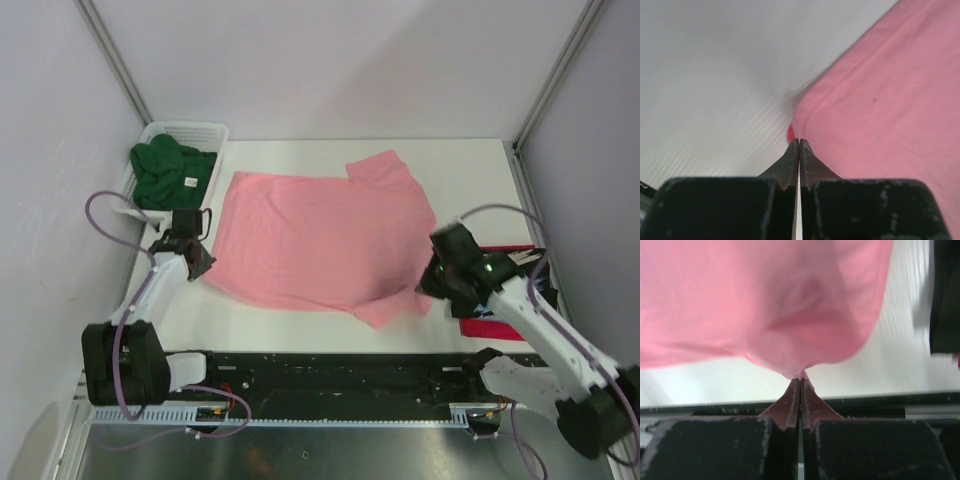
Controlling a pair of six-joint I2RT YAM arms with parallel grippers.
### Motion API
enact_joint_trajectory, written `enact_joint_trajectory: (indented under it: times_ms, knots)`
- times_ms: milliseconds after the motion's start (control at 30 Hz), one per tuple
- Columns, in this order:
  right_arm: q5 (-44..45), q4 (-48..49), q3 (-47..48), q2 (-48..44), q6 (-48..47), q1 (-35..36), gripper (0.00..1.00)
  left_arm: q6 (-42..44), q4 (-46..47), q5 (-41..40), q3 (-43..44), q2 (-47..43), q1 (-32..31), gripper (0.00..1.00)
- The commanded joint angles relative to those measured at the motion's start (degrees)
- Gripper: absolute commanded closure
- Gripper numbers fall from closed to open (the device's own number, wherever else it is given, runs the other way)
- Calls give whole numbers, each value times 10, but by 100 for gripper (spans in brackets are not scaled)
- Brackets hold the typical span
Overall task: Fold and stack the t-shirts
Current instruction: Grap the side of the flattened tshirt closest away from the robot with both arms
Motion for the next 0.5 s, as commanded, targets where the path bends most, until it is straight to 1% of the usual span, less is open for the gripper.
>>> enact_joint_trajectory:
  times_ms: [0,133,233,367,467]
  knots:
    - [98,81,108,140,-96,-10,100,-10,15,-38,92,73,-33,100]
    - [104,132,169,272,-142,-46,100,-4,16,-43,165,169,-54,100]
    - [88,164,198,350,-160,-69,100,0,18,-50,208,228,-61,100]
    - [75,198,225,416,-171,-86,100,2,18,-58,241,276,-63,100]
    - [76,198,247,441,-178,-93,100,3,17,-66,246,283,-63,100]
